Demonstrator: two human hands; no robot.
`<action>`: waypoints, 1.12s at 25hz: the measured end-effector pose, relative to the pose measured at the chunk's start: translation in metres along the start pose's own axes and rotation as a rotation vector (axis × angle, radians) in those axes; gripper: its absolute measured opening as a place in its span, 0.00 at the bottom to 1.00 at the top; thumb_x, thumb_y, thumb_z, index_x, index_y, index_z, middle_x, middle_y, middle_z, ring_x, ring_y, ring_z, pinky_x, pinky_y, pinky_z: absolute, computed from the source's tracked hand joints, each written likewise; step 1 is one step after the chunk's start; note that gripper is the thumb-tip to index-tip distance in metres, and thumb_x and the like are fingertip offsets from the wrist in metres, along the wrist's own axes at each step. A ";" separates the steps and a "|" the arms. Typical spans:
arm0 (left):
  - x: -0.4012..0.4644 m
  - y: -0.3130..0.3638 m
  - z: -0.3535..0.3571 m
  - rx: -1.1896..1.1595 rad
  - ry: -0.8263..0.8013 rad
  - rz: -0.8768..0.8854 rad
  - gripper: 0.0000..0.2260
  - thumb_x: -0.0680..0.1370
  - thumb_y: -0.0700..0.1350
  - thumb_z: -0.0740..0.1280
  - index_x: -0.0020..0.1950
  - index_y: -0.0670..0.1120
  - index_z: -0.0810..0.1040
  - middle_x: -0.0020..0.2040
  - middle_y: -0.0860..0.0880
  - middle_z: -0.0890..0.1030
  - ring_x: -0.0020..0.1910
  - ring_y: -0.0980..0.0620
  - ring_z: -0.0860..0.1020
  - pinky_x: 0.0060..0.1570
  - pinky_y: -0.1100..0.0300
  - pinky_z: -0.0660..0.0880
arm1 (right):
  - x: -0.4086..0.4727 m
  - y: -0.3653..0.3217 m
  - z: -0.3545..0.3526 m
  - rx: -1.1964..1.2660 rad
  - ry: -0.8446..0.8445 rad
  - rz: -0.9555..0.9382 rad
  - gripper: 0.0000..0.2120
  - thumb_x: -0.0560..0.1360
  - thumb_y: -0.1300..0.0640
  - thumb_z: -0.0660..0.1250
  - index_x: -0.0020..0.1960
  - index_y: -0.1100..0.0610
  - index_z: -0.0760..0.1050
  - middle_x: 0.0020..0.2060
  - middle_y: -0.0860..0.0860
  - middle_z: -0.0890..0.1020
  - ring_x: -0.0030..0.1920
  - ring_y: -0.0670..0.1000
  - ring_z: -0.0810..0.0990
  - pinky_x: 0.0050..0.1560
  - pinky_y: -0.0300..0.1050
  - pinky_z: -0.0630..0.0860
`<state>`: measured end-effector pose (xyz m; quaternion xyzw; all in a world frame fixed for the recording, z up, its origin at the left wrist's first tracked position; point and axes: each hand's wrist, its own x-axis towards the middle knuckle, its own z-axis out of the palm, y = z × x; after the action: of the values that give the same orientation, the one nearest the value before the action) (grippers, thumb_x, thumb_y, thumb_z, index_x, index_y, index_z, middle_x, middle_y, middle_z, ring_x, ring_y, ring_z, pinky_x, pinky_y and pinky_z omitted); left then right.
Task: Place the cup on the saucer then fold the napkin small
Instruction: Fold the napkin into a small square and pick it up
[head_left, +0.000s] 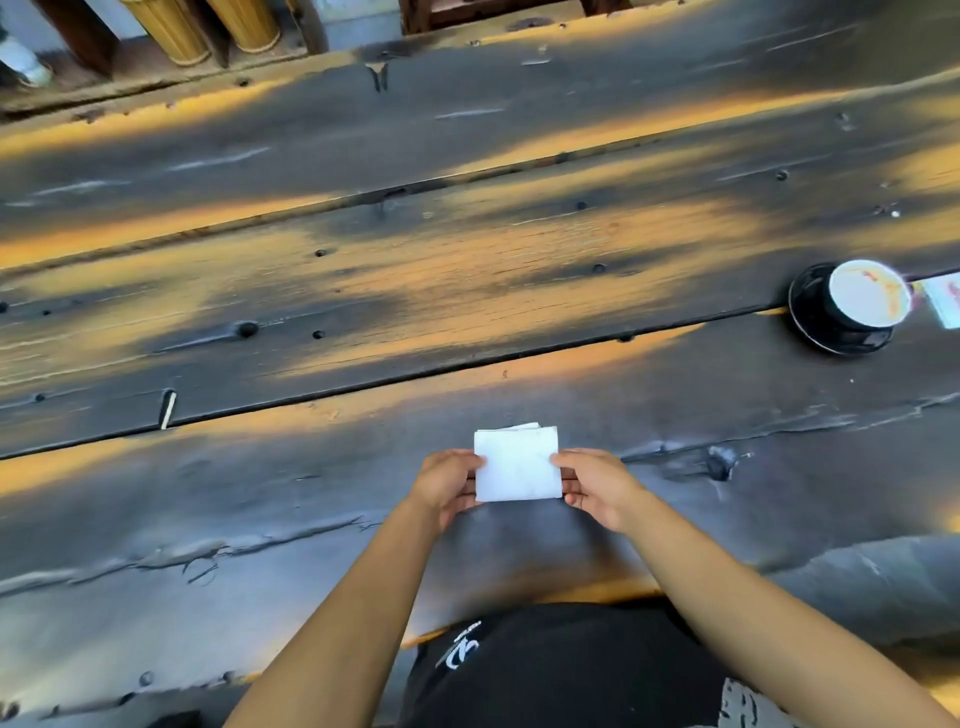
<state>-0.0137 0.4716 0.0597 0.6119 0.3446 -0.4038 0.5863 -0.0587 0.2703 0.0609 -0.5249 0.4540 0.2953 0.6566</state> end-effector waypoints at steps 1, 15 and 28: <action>-0.002 0.000 0.009 0.000 -0.001 0.009 0.06 0.80 0.35 0.64 0.56 0.40 0.78 0.50 0.40 0.84 0.44 0.43 0.83 0.49 0.49 0.80 | 0.000 -0.001 -0.009 -0.004 -0.003 -0.010 0.06 0.79 0.62 0.66 0.55 0.59 0.79 0.40 0.55 0.79 0.33 0.49 0.72 0.33 0.40 0.68; -0.041 -0.039 0.241 -0.187 0.202 0.051 0.08 0.79 0.34 0.63 0.52 0.44 0.79 0.45 0.44 0.86 0.35 0.48 0.85 0.35 0.56 0.81 | 0.005 -0.051 -0.234 -0.197 -0.141 -0.108 0.07 0.78 0.61 0.68 0.55 0.55 0.79 0.42 0.52 0.83 0.39 0.50 0.78 0.39 0.42 0.73; -0.006 0.004 0.291 -0.070 0.098 0.079 0.10 0.79 0.33 0.64 0.59 0.39 0.78 0.53 0.39 0.85 0.45 0.42 0.83 0.47 0.48 0.82 | 0.018 -0.083 -0.284 -0.152 -0.018 -0.104 0.10 0.79 0.61 0.66 0.60 0.56 0.79 0.50 0.54 0.84 0.48 0.54 0.80 0.50 0.47 0.74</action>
<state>-0.0388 0.1813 0.0707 0.6233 0.3622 -0.3375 0.6053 -0.0604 -0.0259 0.0694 -0.5935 0.3965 0.2994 0.6332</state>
